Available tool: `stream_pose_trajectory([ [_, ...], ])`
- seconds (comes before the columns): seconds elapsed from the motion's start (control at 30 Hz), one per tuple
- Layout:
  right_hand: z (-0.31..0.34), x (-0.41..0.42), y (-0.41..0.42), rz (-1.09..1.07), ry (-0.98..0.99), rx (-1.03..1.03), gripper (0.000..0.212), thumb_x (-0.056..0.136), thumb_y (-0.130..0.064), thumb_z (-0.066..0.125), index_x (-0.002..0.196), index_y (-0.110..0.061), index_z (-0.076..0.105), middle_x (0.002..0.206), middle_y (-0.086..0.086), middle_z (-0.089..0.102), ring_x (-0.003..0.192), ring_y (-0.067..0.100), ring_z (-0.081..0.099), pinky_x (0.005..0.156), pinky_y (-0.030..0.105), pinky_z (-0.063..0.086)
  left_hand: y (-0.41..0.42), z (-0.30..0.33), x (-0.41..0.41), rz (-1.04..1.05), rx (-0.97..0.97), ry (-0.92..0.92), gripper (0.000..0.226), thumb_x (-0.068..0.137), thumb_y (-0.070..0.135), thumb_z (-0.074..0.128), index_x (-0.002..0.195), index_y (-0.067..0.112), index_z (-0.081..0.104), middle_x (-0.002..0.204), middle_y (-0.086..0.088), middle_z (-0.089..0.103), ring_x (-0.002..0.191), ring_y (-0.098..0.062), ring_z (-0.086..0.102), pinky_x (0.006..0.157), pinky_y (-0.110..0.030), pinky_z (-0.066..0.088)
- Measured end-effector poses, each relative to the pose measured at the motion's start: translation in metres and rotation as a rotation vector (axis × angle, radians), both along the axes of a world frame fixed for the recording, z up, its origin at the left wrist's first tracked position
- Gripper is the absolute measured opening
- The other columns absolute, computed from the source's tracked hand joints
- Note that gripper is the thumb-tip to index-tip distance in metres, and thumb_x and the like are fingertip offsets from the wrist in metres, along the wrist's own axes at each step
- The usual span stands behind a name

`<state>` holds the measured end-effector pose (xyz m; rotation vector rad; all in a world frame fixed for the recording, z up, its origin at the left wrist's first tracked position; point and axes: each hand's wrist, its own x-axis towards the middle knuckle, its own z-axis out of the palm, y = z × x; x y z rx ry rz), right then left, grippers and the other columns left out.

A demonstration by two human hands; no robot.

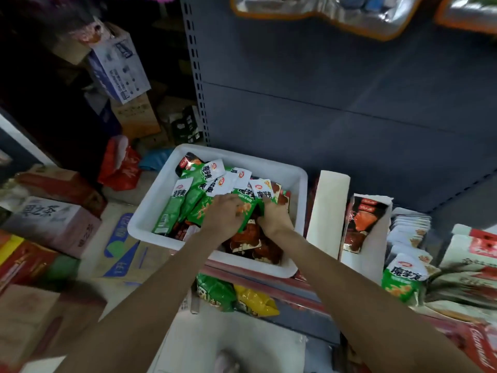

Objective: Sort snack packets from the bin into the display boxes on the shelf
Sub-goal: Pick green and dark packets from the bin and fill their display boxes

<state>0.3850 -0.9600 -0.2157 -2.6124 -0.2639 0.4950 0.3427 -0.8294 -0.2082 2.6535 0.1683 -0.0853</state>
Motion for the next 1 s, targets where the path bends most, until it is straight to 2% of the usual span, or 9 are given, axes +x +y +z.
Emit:
stream_pose_trajectory([
  [0.13, 0.022, -0.008, -0.011, 0.02, -0.175, 0.139, 0.041, 0.093, -0.003, 0.044, 0.132, -0.012, 0.05, 0.106, 0.019, 0.066, 0.097, 0.035, 0.061, 0.081, 0.033, 0.048, -0.009, 0.011, -0.001, 0.086, -0.286, -0.039, 0.029, 0.098, 0.02, 0.044, 0.111, 0.004, 0.065, 0.115, -0.013, 0.063, 0.098, -0.021, 0.055, 0.093, -0.032, 0.043],
  [0.27, 0.047, -0.025, -0.032, 0.195, -0.1, 0.356, 0.034, 0.09, -0.001, 0.049, 0.119, -0.011, 0.061, 0.101, 0.013, 0.069, 0.089, 0.025, 0.063, 0.076, 0.023, 0.046, -0.034, 0.029, 0.006, 0.159, -0.732, 0.045, 0.031, 0.098, 0.043, 0.041, 0.094, 0.019, 0.061, 0.099, -0.021, 0.064, 0.098, -0.031, 0.061, 0.084, -0.032, 0.05],
  [0.33, 0.054, -0.029, -0.049, 0.129, -0.065, 0.486, 0.022, 0.09, -0.005, 0.054, 0.107, -0.008, 0.067, 0.095, 0.005, 0.069, 0.083, 0.01, 0.064, 0.076, 0.021, 0.048, -0.048, 0.034, 0.008, 0.131, -0.588, -0.016, 0.024, 0.1, 0.028, 0.043, 0.092, 0.012, 0.058, 0.087, -0.013, 0.061, 0.093, -0.031, 0.06, 0.068, -0.026, 0.043],
  [0.4, 0.056, -0.024, -0.07, -0.06, -0.142, 0.576, 0.016, 0.089, -0.006, 0.058, 0.103, -0.007, 0.066, 0.096, -0.002, 0.063, 0.085, -0.003, 0.058, 0.082, 0.017, 0.044, -0.063, 0.035, 0.014, 0.136, -0.533, -0.066, 0.023, 0.099, 0.022, 0.044, 0.105, 0.006, 0.059, 0.096, -0.012, 0.063, 0.097, -0.031, 0.059, 0.077, -0.032, 0.044],
  [0.53, 0.07, -0.013, -0.123, -0.367, -0.02, 0.802, 0.037, 0.089, -0.01, 0.062, 0.124, -0.006, 0.049, 0.106, 0.004, 0.059, 0.094, 0.017, 0.06, 0.091, 0.034, 0.048, -0.111, 0.053, 0.02, -0.009, -0.658, -0.091, 0.03, 0.097, 0.028, 0.049, 0.117, 0.008, 0.059, 0.112, -0.011, 0.066, 0.103, -0.027, 0.062, 0.092, -0.045, 0.048],
  [0.73, 0.083, -0.005, -0.209, -0.452, -0.071, 0.753, 0.011, 0.08, -0.013, 0.071, 0.083, -0.02, 0.063, 0.068, 0.003, 0.068, 0.064, 0.02, 0.063, 0.069, 0.043, 0.054, -0.194, 0.058, 0.033, -0.038, -0.628, -0.094, 0.027, 0.087, 0.029, 0.065, 0.095, 0.009, 0.05, 0.074, 0.004, 0.053, 0.067, -0.01, 0.051, 0.062, -0.023, 0.038],
  [0.83, 0.088, -0.007, -0.246, -0.479, -0.14, 0.758, 0.016, 0.085, 0.001, 0.064, 0.088, -0.014, 0.057, 0.072, -0.002, 0.066, 0.057, 0.004, 0.061, 0.063, 0.031, 0.055, -0.229, 0.056, 0.035, 0.014, -0.655, -0.118, 0.025, 0.088, 0.028, 0.065, 0.095, 0.01, 0.049, 0.078, 0.007, 0.056, 0.07, -0.008, 0.053, 0.061, -0.015, 0.042],
  [0.9, 0.093, -0.01, -0.269, -0.481, -0.216, 0.785, 0.02, 0.087, 0.003, 0.06, 0.099, -0.013, 0.056, 0.088, -0.001, 0.069, 0.072, 0.003, 0.066, 0.069, 0.022, 0.054, -0.249, 0.052, 0.035, -0.034, -0.617, -0.156, 0.012, 0.092, 0.017, 0.059, 0.095, 0.006, 0.055, 0.088, 0.001, 0.06, 0.08, -0.014, 0.058, 0.066, -0.012, 0.042],
  [1.0, 0.098, -0.01, -0.301, -0.456, -0.305, 0.804, 0.023, 0.088, 0.004, 0.058, 0.104, -0.012, 0.056, 0.1, 0.001, 0.069, 0.089, 0.012, 0.066, 0.08, 0.026, 0.053, -0.267, 0.045, 0.035, -0.192, -0.454, -0.162, 0.017, 0.092, 0.002, 0.05, 0.102, 0.003, 0.063, 0.106, -0.008, 0.061, 0.094, -0.022, 0.059, 0.077, -0.014, 0.039],
])
